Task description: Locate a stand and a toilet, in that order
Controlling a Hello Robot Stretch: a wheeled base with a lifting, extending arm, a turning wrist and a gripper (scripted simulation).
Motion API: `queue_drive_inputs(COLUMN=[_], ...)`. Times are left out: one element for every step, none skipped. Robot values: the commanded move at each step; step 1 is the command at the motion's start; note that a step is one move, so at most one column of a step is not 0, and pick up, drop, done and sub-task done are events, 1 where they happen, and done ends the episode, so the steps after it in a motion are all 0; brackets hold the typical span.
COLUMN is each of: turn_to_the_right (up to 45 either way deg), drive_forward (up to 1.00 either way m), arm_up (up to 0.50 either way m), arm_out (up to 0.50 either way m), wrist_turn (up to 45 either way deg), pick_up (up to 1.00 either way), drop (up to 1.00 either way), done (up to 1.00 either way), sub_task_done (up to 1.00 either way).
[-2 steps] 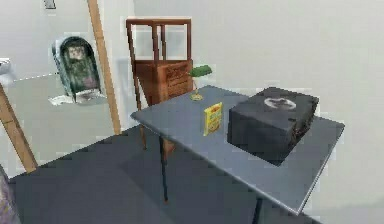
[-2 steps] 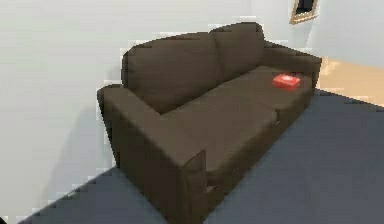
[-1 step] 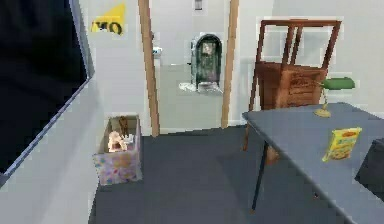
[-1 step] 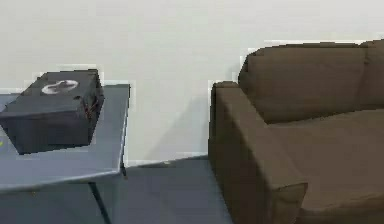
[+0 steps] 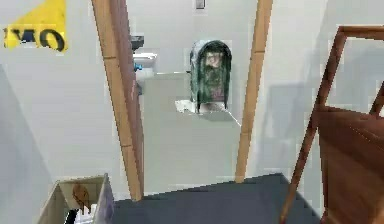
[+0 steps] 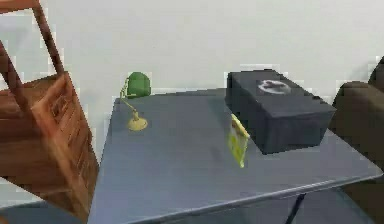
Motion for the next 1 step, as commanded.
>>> queue_drive_inputs(turn_to_the_right=[0.0], drive_forward=[1.0], arm_up=[0.0], arm_out=[0.0], wrist_turn=[0.0], pick_up=[0.0], drop=[0.0], done=[0.0], sub_task_done=[0.0])
